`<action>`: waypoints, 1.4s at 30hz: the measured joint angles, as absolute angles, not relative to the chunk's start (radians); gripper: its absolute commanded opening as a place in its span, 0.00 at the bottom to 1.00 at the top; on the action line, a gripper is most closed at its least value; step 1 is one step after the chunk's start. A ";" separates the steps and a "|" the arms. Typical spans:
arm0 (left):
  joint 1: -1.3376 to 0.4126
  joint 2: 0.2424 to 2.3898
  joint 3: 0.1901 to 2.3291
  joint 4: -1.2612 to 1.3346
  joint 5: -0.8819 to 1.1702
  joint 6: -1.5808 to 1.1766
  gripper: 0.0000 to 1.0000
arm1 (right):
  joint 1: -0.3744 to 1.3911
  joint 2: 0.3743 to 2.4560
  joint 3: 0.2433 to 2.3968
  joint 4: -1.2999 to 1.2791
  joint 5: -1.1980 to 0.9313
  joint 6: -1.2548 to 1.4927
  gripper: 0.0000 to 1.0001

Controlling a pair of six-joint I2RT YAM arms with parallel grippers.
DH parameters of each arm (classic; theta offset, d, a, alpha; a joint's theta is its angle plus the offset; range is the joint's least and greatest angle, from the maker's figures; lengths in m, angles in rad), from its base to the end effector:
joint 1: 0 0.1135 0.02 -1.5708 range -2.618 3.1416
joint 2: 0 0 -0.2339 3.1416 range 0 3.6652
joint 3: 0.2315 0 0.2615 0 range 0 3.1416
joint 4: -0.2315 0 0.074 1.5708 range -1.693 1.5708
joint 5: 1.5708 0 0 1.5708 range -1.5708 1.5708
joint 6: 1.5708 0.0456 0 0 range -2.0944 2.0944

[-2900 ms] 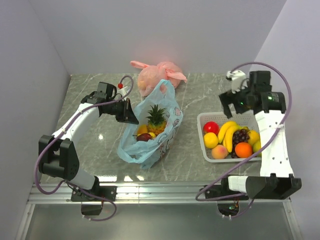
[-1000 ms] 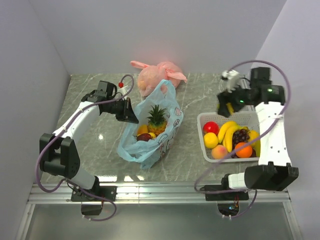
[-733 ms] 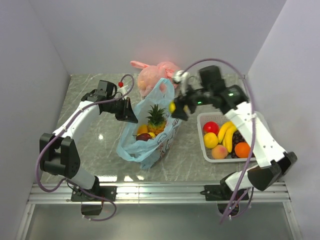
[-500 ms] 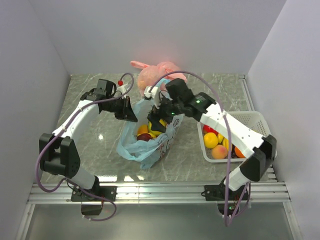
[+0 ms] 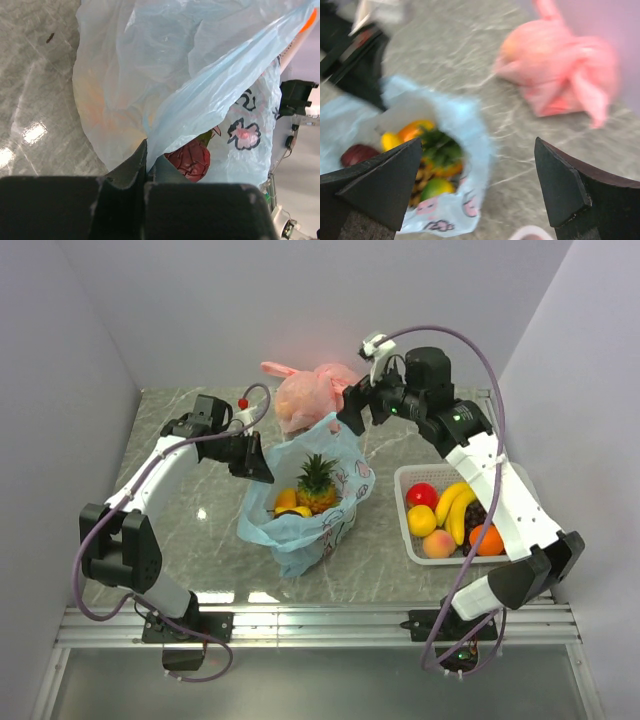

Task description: Place the fake fruits into the plastic bag and tie a complex knot

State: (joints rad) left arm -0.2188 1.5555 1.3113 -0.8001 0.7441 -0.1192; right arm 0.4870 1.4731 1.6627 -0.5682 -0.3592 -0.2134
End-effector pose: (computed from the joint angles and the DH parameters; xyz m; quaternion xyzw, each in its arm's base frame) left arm 0.3173 -0.1022 0.2511 0.1393 0.8937 -0.3868 0.1799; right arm 0.2967 0.1753 0.4100 -0.3735 0.7304 0.2218 0.5271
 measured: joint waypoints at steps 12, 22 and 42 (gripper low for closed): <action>-0.217 1.604 1.370 -0.841 0.762 -0.065 0.07 | 0.462 1.648 1.721 -0.607 -0.482 -0.208 0.74; -0.212 1.623 1.433 -0.827 0.712 0.001 0.02 | 0.450 1.640 1.653 -0.617 -0.644 -0.110 0.00; -0.240 1.396 1.521 -0.561 0.728 0.034 0.94 | 0.450 1.332 1.356 -0.344 -0.745 0.339 0.00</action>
State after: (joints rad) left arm -0.2398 1.3956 1.5208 -0.5613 0.7280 0.0338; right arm 0.4496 1.3315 1.3563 -0.3443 -0.7452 0.3393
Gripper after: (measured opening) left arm 0.927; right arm 0.007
